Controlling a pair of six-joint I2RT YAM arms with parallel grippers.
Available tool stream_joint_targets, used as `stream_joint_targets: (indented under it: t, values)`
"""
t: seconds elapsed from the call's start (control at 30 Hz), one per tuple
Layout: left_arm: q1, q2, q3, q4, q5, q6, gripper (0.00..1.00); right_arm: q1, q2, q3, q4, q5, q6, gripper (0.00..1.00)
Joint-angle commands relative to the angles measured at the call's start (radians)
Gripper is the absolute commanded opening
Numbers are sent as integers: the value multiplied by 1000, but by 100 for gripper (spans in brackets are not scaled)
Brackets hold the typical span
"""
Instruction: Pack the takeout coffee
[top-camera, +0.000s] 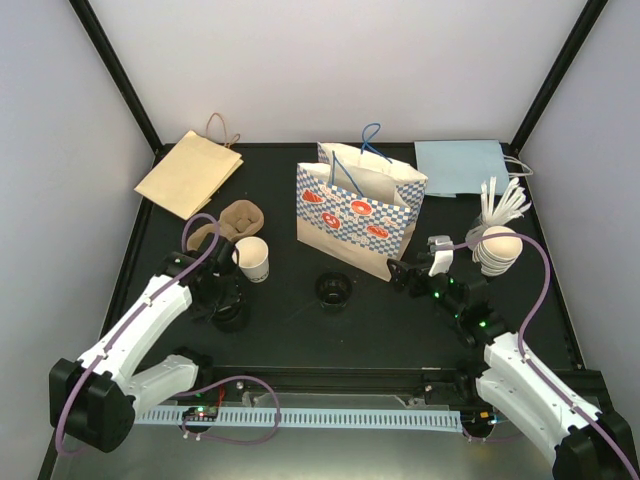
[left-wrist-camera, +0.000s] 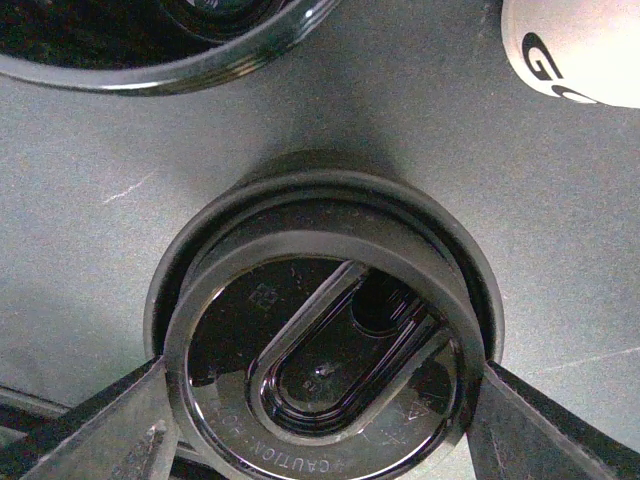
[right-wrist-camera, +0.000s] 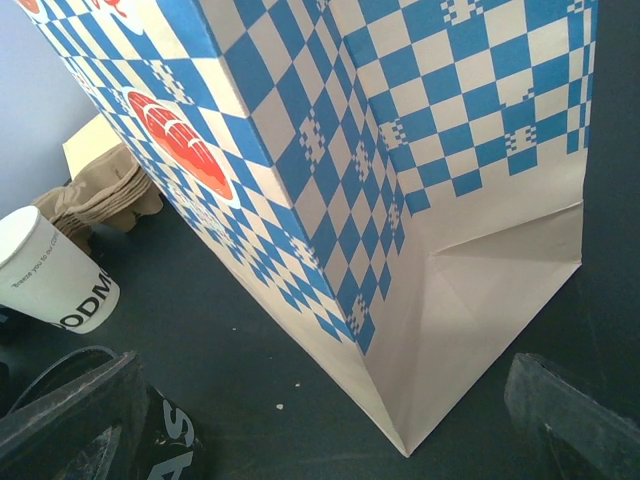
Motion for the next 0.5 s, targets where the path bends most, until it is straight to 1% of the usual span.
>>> stream_joint_targets:
  t: [0.0, 0.17, 0.27, 0.33, 0.4, 0.47]
  values:
    - [8, -14, 45, -42, 18, -11, 69, 5, -2, 3, 36, -19, -10, 100]
    - [8, -30, 74, -52, 35, -5, 69, 5, -3, 1, 37, -24, -12, 100]
    - [8, -50, 1, 24, 66, -4, 69, 5, -2, 1, 38, -23, -12, 100]
    - [10, -34, -13, 30, 92, -8, 64, 5, -3, 1, 37, -25, -12, 100]
    - [8, -22, 39, -29, 61, -11, 62, 6, -4, 1, 38, -24, -12, 100]
    - [8, -50, 74, -58, 2, -10, 64, 5, -5, 0, 38, -24, -13, 100]
